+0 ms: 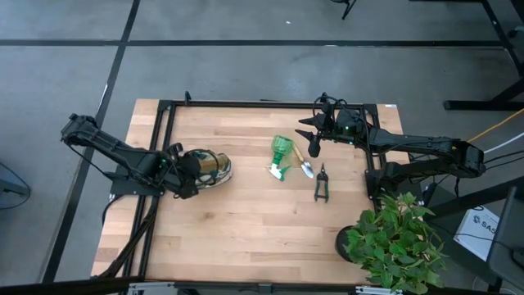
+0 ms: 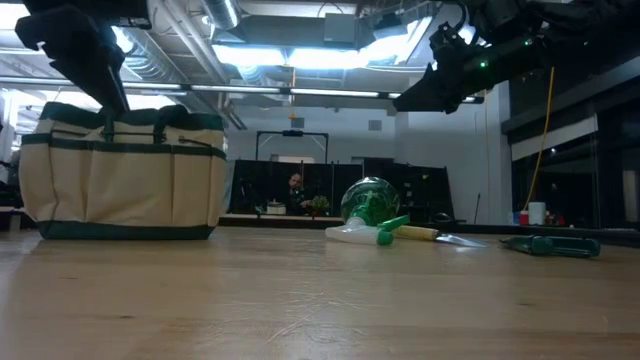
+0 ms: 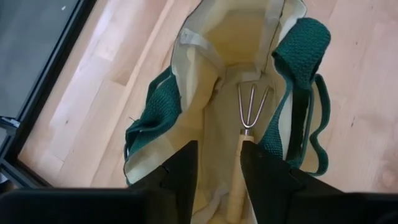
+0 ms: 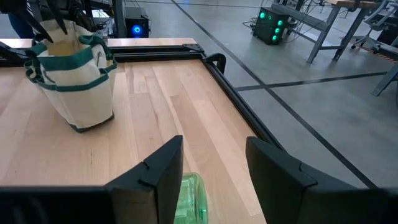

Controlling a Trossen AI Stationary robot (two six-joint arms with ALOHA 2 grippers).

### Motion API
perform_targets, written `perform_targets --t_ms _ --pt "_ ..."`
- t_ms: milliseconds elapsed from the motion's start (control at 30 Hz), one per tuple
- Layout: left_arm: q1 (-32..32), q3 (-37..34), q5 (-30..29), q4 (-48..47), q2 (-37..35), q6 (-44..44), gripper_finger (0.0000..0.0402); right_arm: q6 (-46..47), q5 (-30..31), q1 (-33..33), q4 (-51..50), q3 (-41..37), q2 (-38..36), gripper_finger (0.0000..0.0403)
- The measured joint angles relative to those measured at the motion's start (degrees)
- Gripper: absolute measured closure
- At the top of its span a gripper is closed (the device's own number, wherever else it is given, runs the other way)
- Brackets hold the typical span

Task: Pick & Place Garden tools in Gardening bag
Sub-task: Put the green spray bottle into the gardening bag

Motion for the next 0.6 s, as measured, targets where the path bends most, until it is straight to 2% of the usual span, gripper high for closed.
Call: perform_targets --t_ms 200,467,600 --pt "0.0 0.8 -1.0 0.5 0.0 0.3 0.0272 0.0 0.0 0.0 0.0 0.0 0.0 0.0224" --pt "0.0 6.8 -1.6 0.9 0.0 2.6 0.0272 0.0 0.0 0.0 0.0 0.0 0.0 0.0224" --pt "0.0 8.8 -3.7 6.5 0.0 4.0 0.0271 0.0 0.0 0.0 0.0 0.0 0.0 0.0224"
